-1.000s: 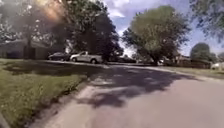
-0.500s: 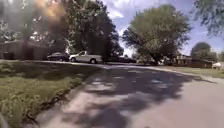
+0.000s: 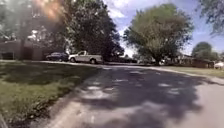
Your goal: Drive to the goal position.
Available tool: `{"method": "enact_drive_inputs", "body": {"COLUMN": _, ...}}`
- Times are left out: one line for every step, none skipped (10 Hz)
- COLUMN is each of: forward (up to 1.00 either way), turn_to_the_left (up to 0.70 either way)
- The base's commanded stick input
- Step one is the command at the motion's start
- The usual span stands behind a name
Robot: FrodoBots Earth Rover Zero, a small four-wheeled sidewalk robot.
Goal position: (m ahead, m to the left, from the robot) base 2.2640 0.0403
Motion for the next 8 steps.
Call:
{"method": "enact_drive_inputs", "body": {"forward": 1.00, "turn_to_the_left": -0.01}}
{"method": "enact_drive_inputs", "body": {"forward": 1.00, "turn_to_the_left": -0.12}}
{"method": "enact_drive_inputs", "body": {"forward": 1.00, "turn_to_the_left": -0.25}}
{"method": "enact_drive_inputs", "body": {"forward": 1.00, "turn_to_the_left": -0.37}}
{"method": "enact_drive_inputs", "body": {"forward": 1.00, "turn_to_the_left": -0.29}}
{"method": "enact_drive_inputs", "body": {"forward": 1.00, "turn_to_the_left": -0.10}}
{"method": "enact_drive_inputs", "body": {"forward": 1.00, "turn_to_the_left": 0.00}}
{"method": "enact_drive_inputs", "body": {"forward": 1.00, "turn_to_the_left": 0.00}}
